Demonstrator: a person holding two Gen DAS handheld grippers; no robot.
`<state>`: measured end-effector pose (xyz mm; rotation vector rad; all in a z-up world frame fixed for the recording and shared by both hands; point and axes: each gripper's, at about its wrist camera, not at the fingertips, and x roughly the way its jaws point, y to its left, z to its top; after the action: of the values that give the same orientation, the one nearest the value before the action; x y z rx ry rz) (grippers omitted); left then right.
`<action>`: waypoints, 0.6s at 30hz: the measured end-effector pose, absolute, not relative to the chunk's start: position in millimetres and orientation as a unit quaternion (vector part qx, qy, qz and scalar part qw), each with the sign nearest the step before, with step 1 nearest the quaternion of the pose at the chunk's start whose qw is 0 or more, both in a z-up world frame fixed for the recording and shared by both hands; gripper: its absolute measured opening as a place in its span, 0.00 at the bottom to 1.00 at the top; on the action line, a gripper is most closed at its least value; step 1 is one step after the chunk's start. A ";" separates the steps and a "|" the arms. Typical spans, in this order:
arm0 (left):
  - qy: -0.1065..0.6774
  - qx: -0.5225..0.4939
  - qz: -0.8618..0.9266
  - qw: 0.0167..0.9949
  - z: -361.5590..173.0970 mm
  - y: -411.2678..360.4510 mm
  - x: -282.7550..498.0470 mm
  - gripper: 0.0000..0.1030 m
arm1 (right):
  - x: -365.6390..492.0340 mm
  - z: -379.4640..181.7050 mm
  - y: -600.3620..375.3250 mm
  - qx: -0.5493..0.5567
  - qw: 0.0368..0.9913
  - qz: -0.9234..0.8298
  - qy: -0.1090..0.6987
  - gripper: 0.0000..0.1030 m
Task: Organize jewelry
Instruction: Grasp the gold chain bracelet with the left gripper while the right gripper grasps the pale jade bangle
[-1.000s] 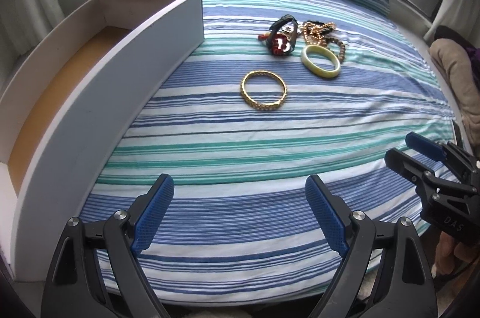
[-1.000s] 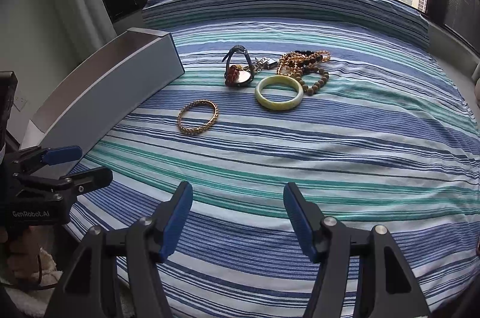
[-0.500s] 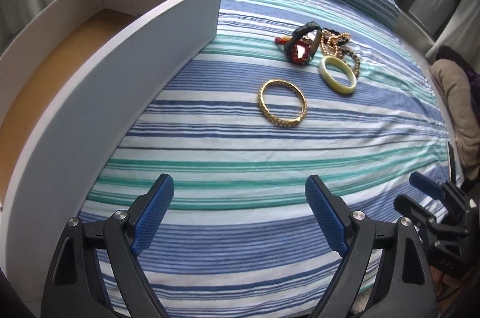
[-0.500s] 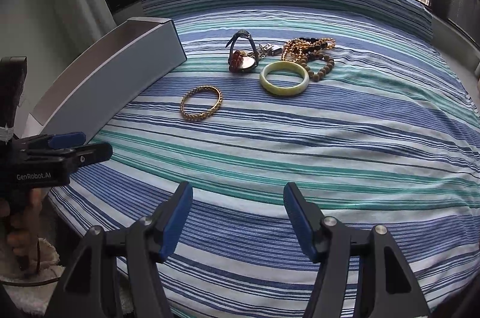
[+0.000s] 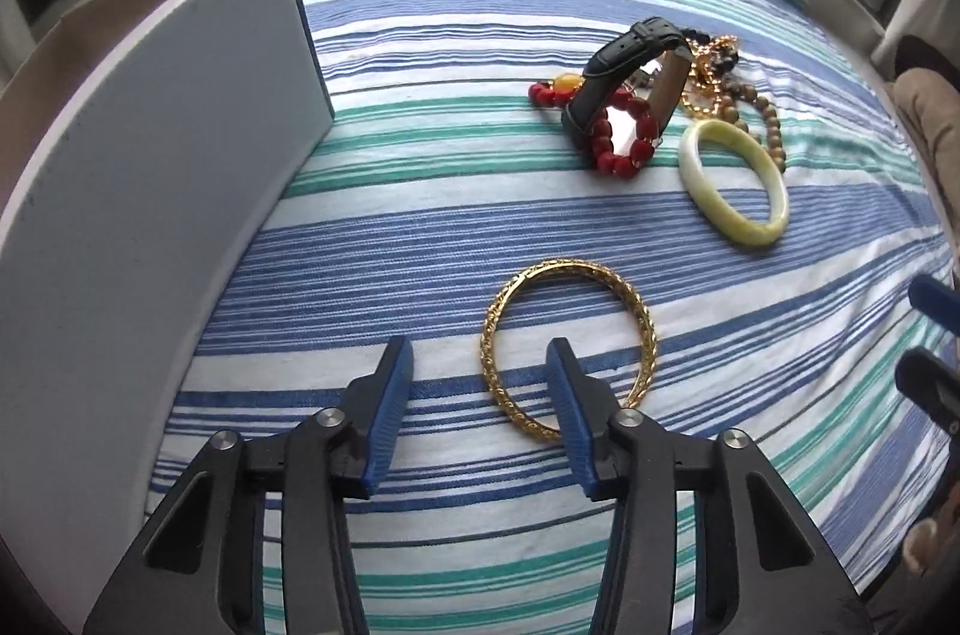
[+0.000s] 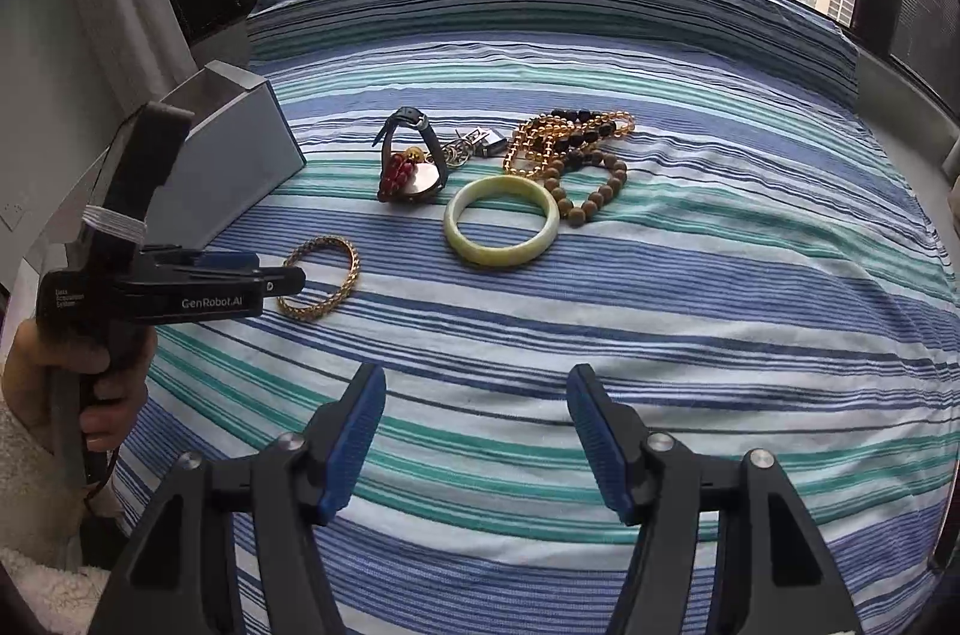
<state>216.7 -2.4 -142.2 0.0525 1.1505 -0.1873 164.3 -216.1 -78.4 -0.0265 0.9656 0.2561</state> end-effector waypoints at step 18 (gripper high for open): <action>0.543 -0.028 -0.101 0.833 -130.3 32.0 187.9 0.02 | 256.9 -131.5 -168.5 -0.101 0.818 0.229 0.517 0.10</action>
<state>187.9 32.0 -130.3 -0.0585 1.1506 -0.2148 256.9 -168.5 -131.5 -0.2146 1.1026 0.4876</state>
